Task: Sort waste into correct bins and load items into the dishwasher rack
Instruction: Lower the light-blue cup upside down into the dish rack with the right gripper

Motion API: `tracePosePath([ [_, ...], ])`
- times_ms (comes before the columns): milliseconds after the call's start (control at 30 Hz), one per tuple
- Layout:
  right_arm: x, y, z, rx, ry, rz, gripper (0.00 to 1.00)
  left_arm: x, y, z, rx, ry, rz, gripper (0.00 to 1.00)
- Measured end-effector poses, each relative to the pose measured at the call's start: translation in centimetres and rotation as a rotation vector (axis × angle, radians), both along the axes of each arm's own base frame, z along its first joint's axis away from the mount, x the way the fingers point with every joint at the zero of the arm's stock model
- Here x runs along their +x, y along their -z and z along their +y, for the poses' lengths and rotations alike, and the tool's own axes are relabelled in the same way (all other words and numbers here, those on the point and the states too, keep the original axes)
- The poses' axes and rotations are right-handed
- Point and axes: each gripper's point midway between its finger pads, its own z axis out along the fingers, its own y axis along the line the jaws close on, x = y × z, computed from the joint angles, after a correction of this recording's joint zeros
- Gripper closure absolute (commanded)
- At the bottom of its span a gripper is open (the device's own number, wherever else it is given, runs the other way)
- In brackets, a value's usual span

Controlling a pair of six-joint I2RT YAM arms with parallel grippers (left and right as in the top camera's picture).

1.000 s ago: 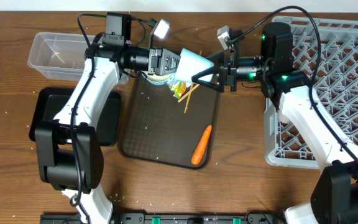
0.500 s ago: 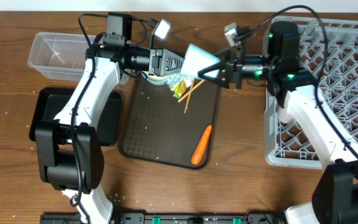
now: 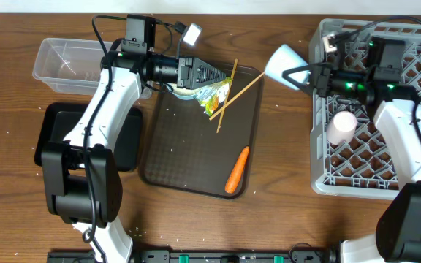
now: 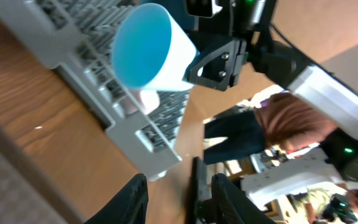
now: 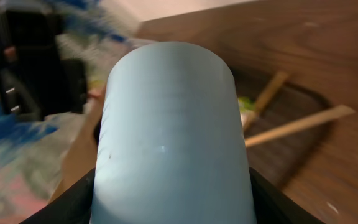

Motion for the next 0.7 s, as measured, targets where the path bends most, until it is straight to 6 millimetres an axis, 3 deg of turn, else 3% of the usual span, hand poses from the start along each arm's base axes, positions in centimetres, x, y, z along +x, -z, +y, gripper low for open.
tracePosePath([
  [133,0.3,1.6,-3.0,-0.061,0.130,0.095,0.55,0.8,2.1,0.4,0.114,-0.073,0.036,0.64],
  [267,-1.1,2.3,-6.4,-0.167,0.281,0.205,0.52,1.6,5.5,1.5,0.304,-0.176,0.089,0.64],
  [400,-2.5,0.1,-9.7,-0.311,0.434,0.238,0.51,2.0,8.4,3.1,0.484,-0.259,0.114,0.64],
  [567,-4.2,-3.3,-13.0,-0.481,0.589,0.231,0.52,2.7,10.1,4.5,0.604,-0.320,0.103,0.64],
  [700,-4.8,-3.3,-15.1,-0.581,0.670,0.248,0.53,3.0,10.5,5.0,0.642,-0.343,0.096,0.64],
])
